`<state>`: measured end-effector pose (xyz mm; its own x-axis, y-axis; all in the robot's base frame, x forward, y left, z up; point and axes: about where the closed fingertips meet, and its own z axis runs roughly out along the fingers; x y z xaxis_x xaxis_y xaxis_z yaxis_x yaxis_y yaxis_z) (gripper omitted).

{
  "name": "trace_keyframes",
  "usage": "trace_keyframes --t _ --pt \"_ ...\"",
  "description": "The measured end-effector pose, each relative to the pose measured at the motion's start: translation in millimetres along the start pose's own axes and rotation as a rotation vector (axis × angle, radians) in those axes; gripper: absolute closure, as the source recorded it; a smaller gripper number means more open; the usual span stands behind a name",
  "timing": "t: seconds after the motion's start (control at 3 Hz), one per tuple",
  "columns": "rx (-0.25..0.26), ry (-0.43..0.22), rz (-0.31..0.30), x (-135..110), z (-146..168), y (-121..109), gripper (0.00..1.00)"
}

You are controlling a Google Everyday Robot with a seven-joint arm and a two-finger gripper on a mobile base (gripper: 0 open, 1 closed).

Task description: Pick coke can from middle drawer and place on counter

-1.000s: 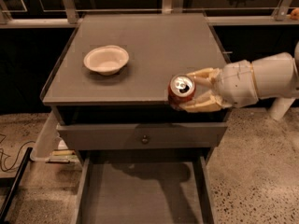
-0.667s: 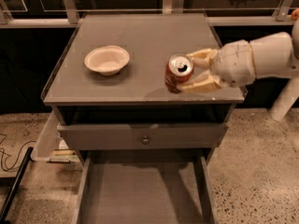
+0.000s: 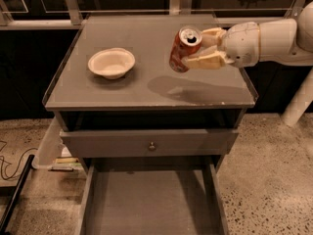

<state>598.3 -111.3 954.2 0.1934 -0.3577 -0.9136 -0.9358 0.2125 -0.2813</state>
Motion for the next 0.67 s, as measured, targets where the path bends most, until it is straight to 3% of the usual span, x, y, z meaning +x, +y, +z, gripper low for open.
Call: trace_keyframes --t 0.33,0.67 --pt "0.105 0.034 0.105 22.4 12.0 -27.4 1.00" --pt "0.154 0.097 0.172 39.5 19.3 -42.0 1.00"
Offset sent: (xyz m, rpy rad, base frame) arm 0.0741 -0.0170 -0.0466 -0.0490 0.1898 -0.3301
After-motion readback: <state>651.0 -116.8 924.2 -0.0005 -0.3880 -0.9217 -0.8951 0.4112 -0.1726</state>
